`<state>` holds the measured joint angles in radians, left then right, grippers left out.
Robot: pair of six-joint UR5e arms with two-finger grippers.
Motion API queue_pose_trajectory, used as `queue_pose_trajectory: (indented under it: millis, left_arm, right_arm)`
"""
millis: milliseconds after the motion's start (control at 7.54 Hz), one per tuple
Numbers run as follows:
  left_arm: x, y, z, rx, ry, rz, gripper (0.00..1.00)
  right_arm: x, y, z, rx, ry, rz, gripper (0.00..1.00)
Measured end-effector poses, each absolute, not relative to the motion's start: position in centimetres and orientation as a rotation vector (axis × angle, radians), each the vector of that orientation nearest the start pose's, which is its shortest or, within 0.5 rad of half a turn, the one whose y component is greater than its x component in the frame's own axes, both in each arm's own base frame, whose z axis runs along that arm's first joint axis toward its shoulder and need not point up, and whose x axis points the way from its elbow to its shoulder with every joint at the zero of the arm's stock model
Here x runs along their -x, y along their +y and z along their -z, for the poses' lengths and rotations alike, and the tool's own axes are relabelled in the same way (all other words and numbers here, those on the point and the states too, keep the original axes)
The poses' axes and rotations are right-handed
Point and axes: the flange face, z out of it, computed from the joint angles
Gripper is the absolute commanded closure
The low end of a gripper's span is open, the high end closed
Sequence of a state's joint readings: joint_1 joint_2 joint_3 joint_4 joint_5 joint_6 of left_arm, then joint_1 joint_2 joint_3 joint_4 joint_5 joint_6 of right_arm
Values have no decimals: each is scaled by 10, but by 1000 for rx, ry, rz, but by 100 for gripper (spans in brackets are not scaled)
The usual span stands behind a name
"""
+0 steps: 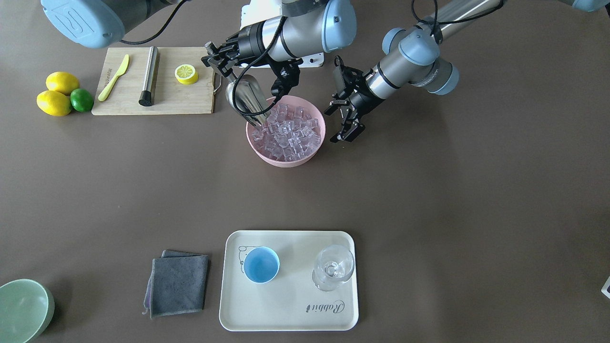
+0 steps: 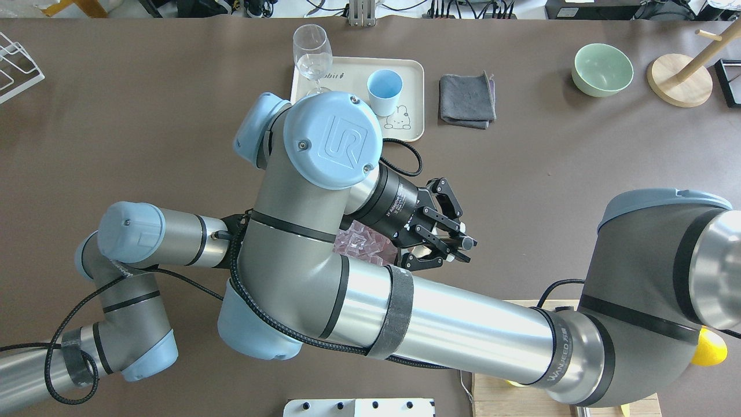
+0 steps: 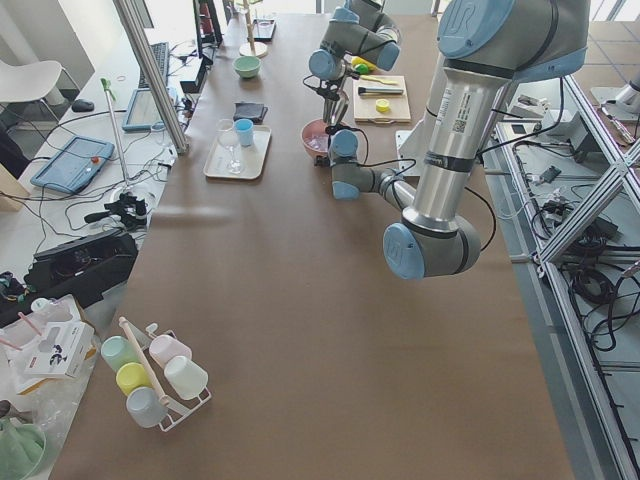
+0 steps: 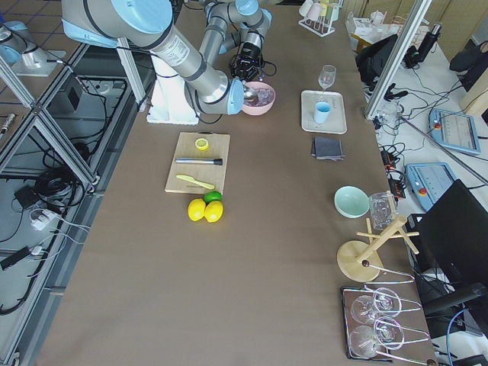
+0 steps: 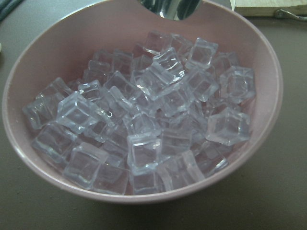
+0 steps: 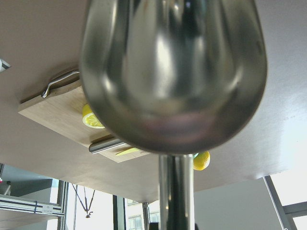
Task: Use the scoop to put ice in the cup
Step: 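Lower the scoop toward the ice cubes in the bowl with the right gripper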
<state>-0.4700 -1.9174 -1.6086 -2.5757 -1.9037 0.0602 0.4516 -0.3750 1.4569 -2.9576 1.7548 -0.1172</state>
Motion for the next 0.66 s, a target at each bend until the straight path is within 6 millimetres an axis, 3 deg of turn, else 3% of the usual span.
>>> queue_pose_trajectory:
  millis: [663]
  left_arm:
    - [-507,-373,-339,-1142,989,-1172,2]
  right_arm:
    - [573,-381,-114,350,5,1165,100]
